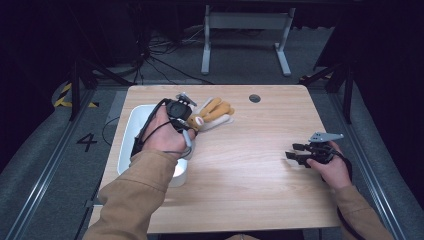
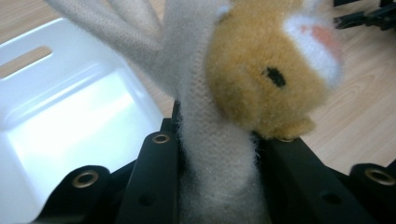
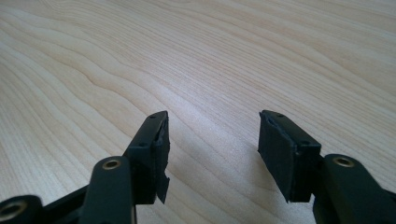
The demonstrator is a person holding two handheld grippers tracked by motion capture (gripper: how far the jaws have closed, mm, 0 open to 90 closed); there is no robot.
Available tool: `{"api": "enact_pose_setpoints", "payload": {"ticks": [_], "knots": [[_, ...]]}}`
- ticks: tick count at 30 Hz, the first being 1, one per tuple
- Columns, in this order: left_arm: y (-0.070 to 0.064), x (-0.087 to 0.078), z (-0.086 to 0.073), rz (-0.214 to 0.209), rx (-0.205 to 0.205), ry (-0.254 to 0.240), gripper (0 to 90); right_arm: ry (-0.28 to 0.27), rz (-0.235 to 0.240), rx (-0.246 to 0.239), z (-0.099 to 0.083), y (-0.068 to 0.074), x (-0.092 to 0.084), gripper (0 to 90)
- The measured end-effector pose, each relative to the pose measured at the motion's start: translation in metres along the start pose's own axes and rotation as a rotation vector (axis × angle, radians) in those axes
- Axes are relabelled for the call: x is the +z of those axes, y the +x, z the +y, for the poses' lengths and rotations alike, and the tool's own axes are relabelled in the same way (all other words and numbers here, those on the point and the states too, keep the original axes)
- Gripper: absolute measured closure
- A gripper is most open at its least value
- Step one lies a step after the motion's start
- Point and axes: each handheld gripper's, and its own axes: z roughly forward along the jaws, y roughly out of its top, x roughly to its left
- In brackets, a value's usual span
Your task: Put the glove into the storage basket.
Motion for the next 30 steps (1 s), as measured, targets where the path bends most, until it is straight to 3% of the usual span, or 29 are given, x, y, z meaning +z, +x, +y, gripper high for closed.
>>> {"api": "enact_pose_setpoints", "payload": {"ticks": [4,12,16,25,30], "knots": [[0.017,-0.001,-0.006,0.024,-0.09,0.012,74.2,-0.006,0.005,0.008,0.0,0.0,-0.001,44.1],[0.042,-0.004,-0.013,0.063,-0.217,0.001,74.0,-0.011,0.01,0.018,0.0,0.0,-0.002,43.6],[0.05,-0.002,-0.015,0.117,-0.268,0.016,73.4,-0.006,0.015,0.023,-0.001,0.0,-0.001,43.6],[0.074,0.004,-0.027,0.092,-0.396,0.02,73.6,0.002,0.02,0.029,-0.002,0.001,0.001,43.1],[0.084,0.008,-0.034,0.123,-0.44,0.021,73.6,0.005,0.028,0.033,-0.002,0.001,0.002,43.1]]}}
